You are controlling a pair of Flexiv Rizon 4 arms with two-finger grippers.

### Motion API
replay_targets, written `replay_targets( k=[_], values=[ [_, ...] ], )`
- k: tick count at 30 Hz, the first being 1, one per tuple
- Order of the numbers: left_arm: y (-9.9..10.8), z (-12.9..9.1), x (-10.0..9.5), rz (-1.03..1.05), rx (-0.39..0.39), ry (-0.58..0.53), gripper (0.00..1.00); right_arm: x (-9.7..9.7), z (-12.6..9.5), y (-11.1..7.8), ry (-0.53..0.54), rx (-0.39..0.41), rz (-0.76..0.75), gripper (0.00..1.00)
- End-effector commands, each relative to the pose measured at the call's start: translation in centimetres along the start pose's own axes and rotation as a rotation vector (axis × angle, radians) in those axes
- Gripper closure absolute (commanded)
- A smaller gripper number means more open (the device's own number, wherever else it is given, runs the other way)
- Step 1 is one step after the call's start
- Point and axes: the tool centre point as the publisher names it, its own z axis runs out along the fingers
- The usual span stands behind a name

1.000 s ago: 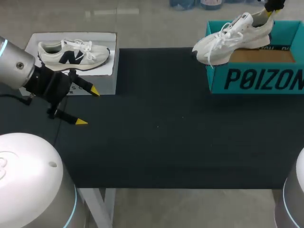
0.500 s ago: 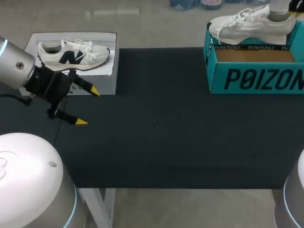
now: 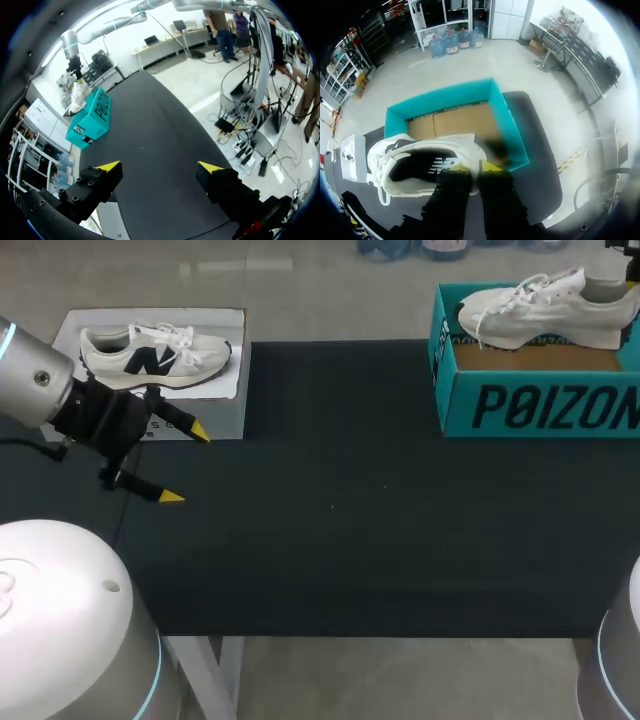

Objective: Take the shoe out of the shoebox, open the shoe tongue, remove and reinsert the insole, then place the shoe into the shoebox

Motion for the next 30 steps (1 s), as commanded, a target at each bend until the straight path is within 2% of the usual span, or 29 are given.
replay_targets(
  k=[1,7,12,24,30],
  values=[
    [0.0,0.0,-0.1,0.000,-0.003,0.004,0.00,-0.5,1.4,0.2,0.022,-0.001,0.027,1.00],
    [0.0,0.0,-0.1,0.000,-0.003,0.004,0.00,-0.4,3.8,1.3,0.047,0.000,0.042,1.00],
    [0.0,0.0,-0.1,0.000,-0.003,0.004,0.00,-0.7,5.6,1.4,0.047,0.001,0.037,1.00],
    [0.0,0.0,-0.1,0.000,-0.003,0.004,0.00,-1.7,8.4,-1.1,0.011,0.029,-0.011,1.00],
    [0.0,0.0,-0.1,0.000,-0.003,0.004,0.00,-1.5,10.4,-2.3,-0.008,0.055,-0.033,1.00]
  ],
)
